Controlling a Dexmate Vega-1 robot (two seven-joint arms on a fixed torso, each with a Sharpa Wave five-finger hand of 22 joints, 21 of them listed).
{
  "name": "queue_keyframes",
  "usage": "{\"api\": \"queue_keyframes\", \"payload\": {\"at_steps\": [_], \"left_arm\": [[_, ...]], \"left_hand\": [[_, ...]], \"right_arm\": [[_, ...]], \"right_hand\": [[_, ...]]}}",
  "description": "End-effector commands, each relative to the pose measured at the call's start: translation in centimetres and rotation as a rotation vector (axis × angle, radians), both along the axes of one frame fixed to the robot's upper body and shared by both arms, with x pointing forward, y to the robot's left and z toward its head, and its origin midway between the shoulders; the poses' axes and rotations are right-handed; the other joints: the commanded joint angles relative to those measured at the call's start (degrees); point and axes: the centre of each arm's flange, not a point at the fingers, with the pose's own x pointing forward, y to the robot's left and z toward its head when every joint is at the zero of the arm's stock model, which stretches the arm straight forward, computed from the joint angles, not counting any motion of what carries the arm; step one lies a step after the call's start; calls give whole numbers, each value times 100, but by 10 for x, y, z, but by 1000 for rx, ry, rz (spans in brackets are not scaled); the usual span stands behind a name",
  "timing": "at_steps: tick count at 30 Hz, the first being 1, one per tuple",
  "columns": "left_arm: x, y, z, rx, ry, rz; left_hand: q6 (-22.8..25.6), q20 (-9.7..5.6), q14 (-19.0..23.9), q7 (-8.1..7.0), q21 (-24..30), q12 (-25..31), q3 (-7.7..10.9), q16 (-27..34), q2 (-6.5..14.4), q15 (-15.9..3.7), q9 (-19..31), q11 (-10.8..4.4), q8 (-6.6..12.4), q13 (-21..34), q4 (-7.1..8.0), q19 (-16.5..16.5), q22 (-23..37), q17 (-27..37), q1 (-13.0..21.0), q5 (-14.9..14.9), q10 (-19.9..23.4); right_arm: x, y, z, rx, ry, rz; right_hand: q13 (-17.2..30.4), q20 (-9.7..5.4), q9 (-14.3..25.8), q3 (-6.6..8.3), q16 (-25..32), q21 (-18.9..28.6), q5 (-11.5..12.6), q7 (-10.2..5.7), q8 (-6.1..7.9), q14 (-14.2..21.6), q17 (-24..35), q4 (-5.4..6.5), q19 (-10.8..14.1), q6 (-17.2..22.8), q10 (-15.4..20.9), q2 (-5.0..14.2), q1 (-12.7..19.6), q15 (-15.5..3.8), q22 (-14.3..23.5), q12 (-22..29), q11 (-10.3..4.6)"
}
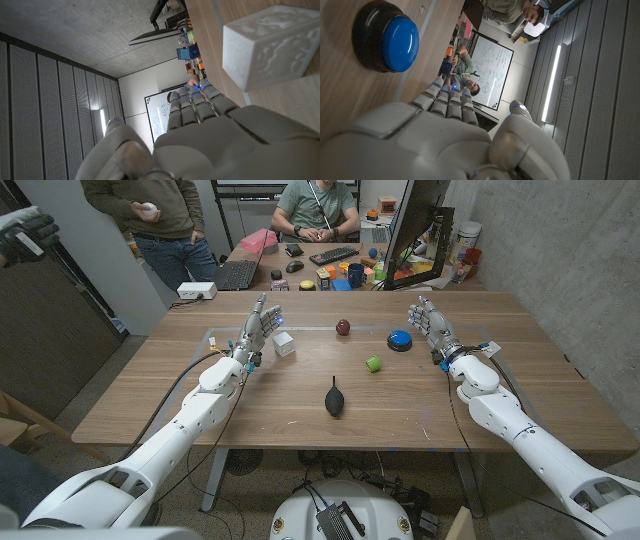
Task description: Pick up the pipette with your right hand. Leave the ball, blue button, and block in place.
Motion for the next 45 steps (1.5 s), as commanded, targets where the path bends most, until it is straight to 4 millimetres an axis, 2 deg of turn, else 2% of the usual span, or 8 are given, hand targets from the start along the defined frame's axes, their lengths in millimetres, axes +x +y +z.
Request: {"api": "queue_keyframes", "payload": {"at_steps": [1,16,24,27,30,32,33,45], "left_arm": [[2,0,-1,3,3,-8],[9,0,6,17,-7,-33],[12,-4,9,30,-4,-45],[11,-6,10,34,-4,-45],[11,-7,10,36,-3,-44],[11,-8,10,34,-3,-44],[10,-9,10,34,-3,-43],[2,-11,12,33,-10,-23]], "left_hand": [[37,-130,26,-8,35,31,-7,24,15,1,8,-9,23,17,-9,19,12,31,52,18,48],[44,-109,33,-7,35,30,-18,29,24,-3,8,-6,26,16,-10,13,13,31,57,18,45],[45,-105,36,-6,37,31,-25,30,30,-5,8,1,25,16,-11,11,13,31,60,18,46],[44,-108,36,-5,37,31,-26,31,32,-4,8,1,25,16,-11,10,13,31,61,18,47],[48,-105,36,-1,37,30,-28,31,33,-4,8,4,26,16,-12,8,13,31,62,18,45],[47,-104,33,-5,36,30,-30,30,35,-5,8,16,26,16,-12,6,13,31,63,17,44],[47,-103,32,-6,37,31,-31,30,36,-2,8,7,26,16,-12,7,13,31,63,17,47],[46,-100,35,-7,39,31,-39,32,45,-8,8,6,25,16,-13,6,14,30,68,17,46]], "right_arm": [[-29,2,6,-103,-57,-45],[-85,14,-6,-235,-145,-82],[-116,50,8,-394,-328,-77],[-122,62,15,-433,-396,-57],[-124,76,21,-458,-440,-14],[-125,87,26,-498,-471,6],[-126,93,29,-529,-488,19],[-144,154,48,-782,-713,110]], "right_hand": [[6,18,18,-4,43,17,30,9,39,81,11,-44,21,51,63,0,74,-18,27,39,-13],[7,79,17,-2,68,37,15,-6,58,193,7,-105,65,105,145,-14,155,-1,27,65,17],[7,67,18,9,95,71,2,-90,129,351,6,-189,163,336,306,-24,273,-89,25,114,-71],[7,59,19,43,107,91,-4,-197,161,458,5,-251,240,475,427,7,380,-163,24,148,-181],[7,99,23,116,103,107,-19,-433,176,568,4,-351,327,604,522,73,561,-230,21,163,-380],[6,129,24,140,98,111,-28,-511,186,593,4,-384,358,661,549,90,619,-243,20,165,-409],[7,157,26,165,97,116,-39,-604,195,630,4,-418,391,718,592,109,679,-265,19,175,-487],[8,308,30,274,73,116,-86,-722,163,692,5,-540,473,755,629,187,908,-331,15,163,-686]]}}
